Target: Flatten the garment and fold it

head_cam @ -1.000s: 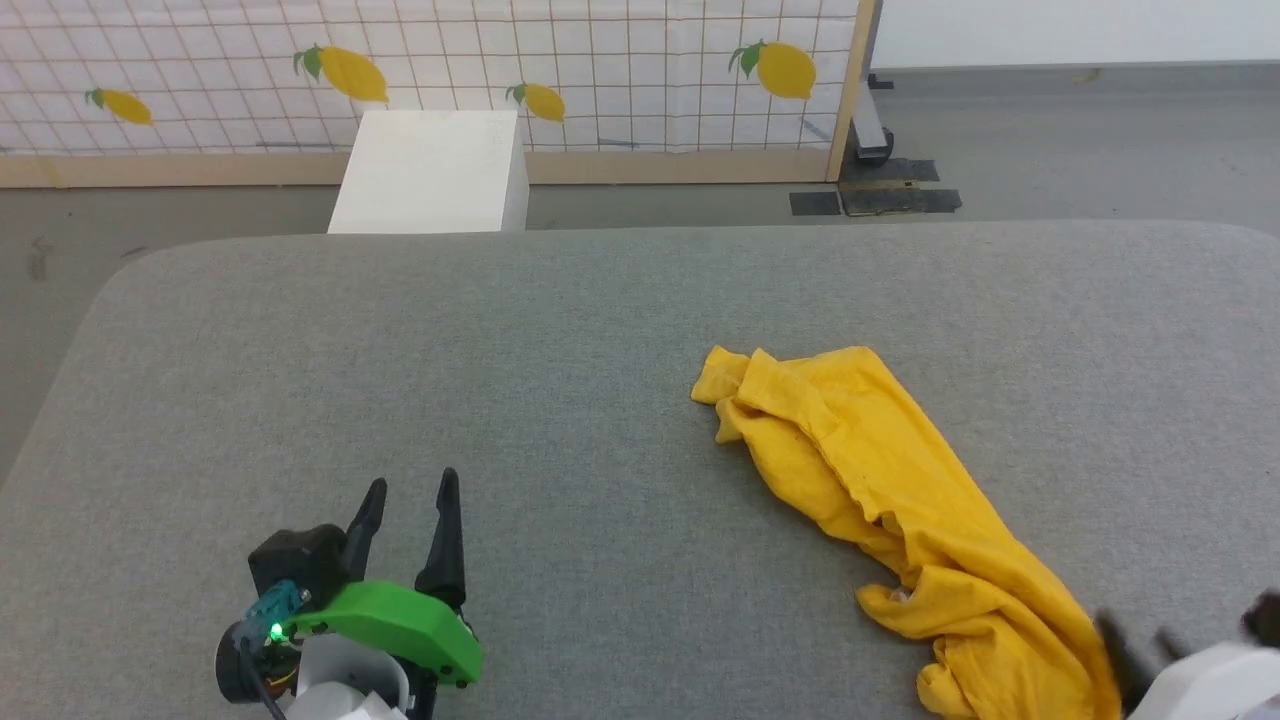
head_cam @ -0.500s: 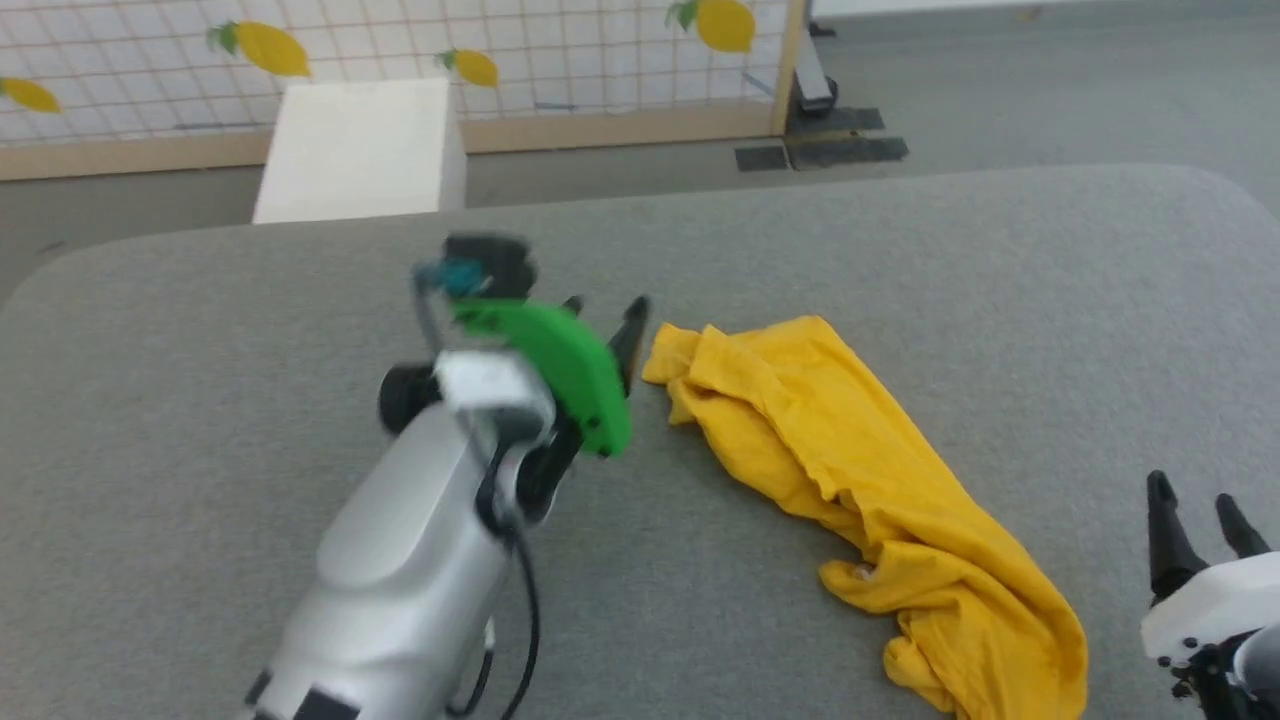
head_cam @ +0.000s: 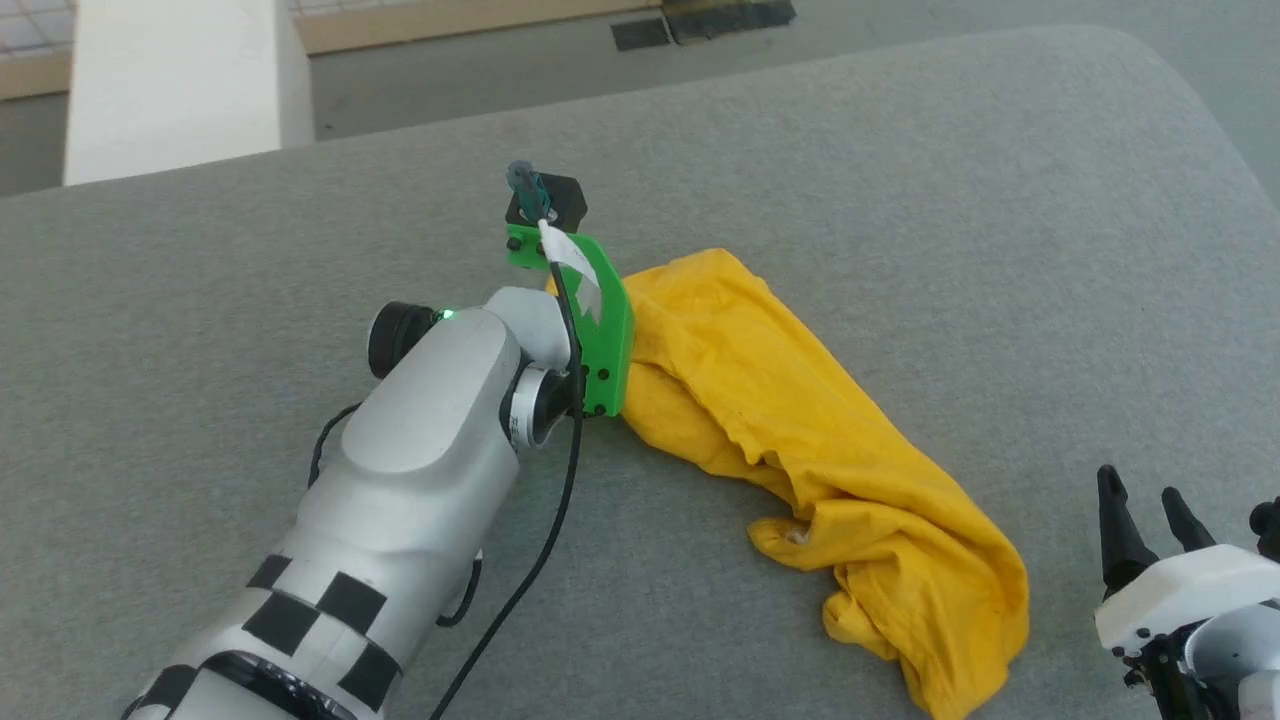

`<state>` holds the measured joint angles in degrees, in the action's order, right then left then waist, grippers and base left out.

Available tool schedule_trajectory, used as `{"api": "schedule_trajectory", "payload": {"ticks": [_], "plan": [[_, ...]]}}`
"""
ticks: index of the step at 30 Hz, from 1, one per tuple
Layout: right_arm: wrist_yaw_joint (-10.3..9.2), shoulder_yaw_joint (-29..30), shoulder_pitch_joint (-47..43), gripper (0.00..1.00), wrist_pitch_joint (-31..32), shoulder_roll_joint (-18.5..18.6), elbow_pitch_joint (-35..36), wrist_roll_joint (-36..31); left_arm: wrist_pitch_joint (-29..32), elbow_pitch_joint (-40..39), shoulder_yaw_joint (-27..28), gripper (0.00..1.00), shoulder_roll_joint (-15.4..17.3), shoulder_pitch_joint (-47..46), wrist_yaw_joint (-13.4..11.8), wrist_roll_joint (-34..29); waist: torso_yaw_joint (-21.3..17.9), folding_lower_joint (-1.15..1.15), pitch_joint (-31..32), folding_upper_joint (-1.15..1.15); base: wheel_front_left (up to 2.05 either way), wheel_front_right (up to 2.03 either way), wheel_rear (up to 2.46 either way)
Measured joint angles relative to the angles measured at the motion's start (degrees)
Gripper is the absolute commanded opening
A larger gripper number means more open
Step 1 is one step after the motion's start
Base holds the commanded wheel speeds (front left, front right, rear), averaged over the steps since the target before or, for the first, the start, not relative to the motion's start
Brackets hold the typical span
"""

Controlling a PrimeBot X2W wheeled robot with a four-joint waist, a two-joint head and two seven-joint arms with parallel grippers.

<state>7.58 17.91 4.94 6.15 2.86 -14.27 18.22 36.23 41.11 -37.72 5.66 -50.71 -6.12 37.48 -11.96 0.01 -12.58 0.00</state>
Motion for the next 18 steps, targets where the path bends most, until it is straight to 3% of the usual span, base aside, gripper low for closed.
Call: {"api": "schedule_trajectory", "payload": {"ticks": [2,3,4,5,10,18], "plan": [[0.0,0.1,0.1,1.0,-0.3,0.0,-0.7,0.0,0.0,0.7,-0.1,1.0,-0.2,0.0,0.0,0.3,-0.7,0.0,-0.8,0.0,0.0,0.0,0.0],[0.0,0.1,0.2,1.0,-0.6,0.0,-1.0,0.0,-0.2,0.8,0.0,0.88,-0.3,-0.1,0.1,0.5,-1.0,0.0,-1.3,0.0,0.0,0.0,0.0],[0.0,0.1,0.3,1.0,-0.7,0.0,-1.3,-0.1,-0.8,0.8,0.0,0.37,-0.4,-0.2,0.3,0.5,-1.2,0.0,-1.7,0.0,0.0,0.0,0.0],[0.0,0.1,0.4,1.0,-0.8,0.0,-1.5,-0.2,-1.1,1.0,-0.1,0.0,-0.5,-0.2,0.7,0.6,-1.2,0.0,-2.0,0.0,0.0,0.0,0.0],[0.0,0.1,1.0,1.0,-1.1,0.0,-2.4,-1.8,-4.7,0.6,1.2,0.0,-1.8,-0.4,3.8,4.2,0.4,0.0,-1.5,0.0,0.0,0.0,0.0],[0.0,1.3,-0.4,1.0,-0.5,0.0,-2.4,-3.3,-15.0,-9.4,7.7,0.0,-1.6,0.2,5.5,9.3,4.4,-0.01,2.2,0.0,0.0,0.0,0.0]]}}
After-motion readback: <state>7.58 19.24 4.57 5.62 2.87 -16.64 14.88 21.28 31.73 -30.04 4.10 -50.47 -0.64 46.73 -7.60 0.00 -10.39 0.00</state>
